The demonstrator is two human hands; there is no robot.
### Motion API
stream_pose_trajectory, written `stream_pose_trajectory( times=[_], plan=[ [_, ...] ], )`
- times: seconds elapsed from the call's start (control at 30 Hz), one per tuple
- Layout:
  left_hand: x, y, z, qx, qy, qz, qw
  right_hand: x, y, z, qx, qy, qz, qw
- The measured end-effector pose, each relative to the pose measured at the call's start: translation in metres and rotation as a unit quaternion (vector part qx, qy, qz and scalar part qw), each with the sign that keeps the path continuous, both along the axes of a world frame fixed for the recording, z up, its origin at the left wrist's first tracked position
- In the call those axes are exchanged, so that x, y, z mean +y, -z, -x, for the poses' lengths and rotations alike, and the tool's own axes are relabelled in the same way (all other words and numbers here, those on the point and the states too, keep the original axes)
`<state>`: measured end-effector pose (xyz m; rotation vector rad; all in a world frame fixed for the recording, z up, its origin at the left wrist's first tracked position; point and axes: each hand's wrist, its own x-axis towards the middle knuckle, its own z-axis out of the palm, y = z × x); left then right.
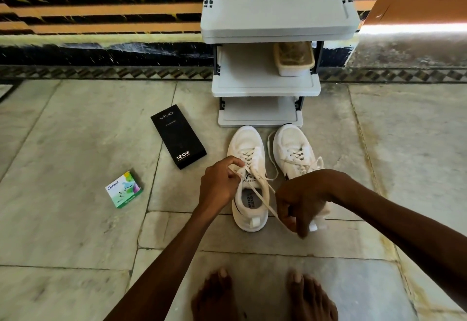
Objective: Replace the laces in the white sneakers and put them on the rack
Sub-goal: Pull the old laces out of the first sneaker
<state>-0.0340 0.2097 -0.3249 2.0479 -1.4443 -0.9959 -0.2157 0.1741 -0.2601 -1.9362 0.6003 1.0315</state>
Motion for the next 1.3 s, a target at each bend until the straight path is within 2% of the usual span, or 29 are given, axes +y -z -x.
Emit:
stream_pose_trajectory(
  times=[0.17,0.27,0.37,0.47,0.57,0.67,0.87,0.9,0.93,0.97,1.0,1.03,1.07,1.1,1.13,1.17,1.2,1.23,1.27,1.3],
  plan=[
    [0.0,-0.006,0.006,-0.069,0.041,0.017,0.997,0.008,0.002,-0.008,0.099,-0.09,0.007,0.991],
    [0.004,-0.007,0.009,-0.096,0.065,0.044,0.992,0.01,0.001,-0.004,0.085,-0.072,0.092,0.99],
    [0.009,-0.006,0.012,-0.156,0.107,0.068,0.979,0.006,0.008,-0.004,0.017,0.047,0.222,0.974],
    [0.008,-0.004,0.014,-0.216,0.148,0.059,0.963,0.007,0.022,-0.013,-0.073,0.24,0.357,0.9],
    [0.006,-0.001,0.013,-0.253,0.194,0.05,0.947,0.018,0.037,-0.024,-0.095,0.285,0.44,0.846],
    [0.005,0.004,0.011,-0.252,0.195,0.057,0.946,0.027,0.047,-0.03,-0.118,0.299,0.461,0.827],
    [0.007,0.015,0.01,-0.217,0.203,0.101,0.95,0.021,0.048,-0.023,-0.136,0.421,0.402,0.802],
    [0.004,0.016,0.01,-0.165,0.191,0.105,0.962,0.019,0.048,-0.022,-0.138,0.44,0.387,0.799],
    [0.0,0.017,0.008,-0.066,0.154,0.09,0.982,0.018,0.05,-0.023,-0.14,0.456,0.373,0.796],
    [-0.005,0.014,0.006,0.085,0.082,0.05,0.992,0.017,0.05,-0.023,-0.142,0.47,0.363,0.792],
    [-0.008,0.01,0.004,0.263,-0.008,-0.008,0.965,0.017,0.052,-0.024,-0.146,0.484,0.353,0.788],
    [-0.01,0.007,0.002,0.419,-0.09,-0.053,0.902,0.018,0.054,-0.024,-0.149,0.494,0.344,0.784],
    [-0.009,0.008,-0.001,0.528,-0.143,-0.067,0.835,0.018,0.056,-0.025,-0.152,0.499,0.339,0.783],
    [-0.008,0.008,-0.004,0.586,-0.163,-0.068,0.791,0.019,0.057,-0.025,-0.153,0.5,0.337,0.783],
    [-0.006,0.007,-0.007,0.603,-0.152,-0.066,0.78,0.018,0.058,-0.026,-0.157,0.501,0.338,0.781],
    [-0.006,0.002,-0.01,0.576,-0.125,-0.066,0.805,0.017,0.06,-0.025,-0.16,0.505,0.338,0.778],
    [-0.009,-0.002,-0.014,0.501,-0.073,-0.066,0.86,0.016,0.061,-0.024,-0.165,0.508,0.336,0.776],
    [-0.011,-0.008,-0.019,0.388,0.002,-0.06,0.92,0.016,0.061,-0.023,-0.171,0.509,0.333,0.775],
    [-0.015,-0.014,-0.023,0.252,0.083,-0.05,0.963,0.016,0.062,-0.023,-0.176,0.508,0.332,0.775],
    [-0.017,-0.02,-0.026,0.107,0.171,-0.032,0.979,0.016,0.062,-0.023,-0.179,0.505,0.333,0.776]
  ],
)
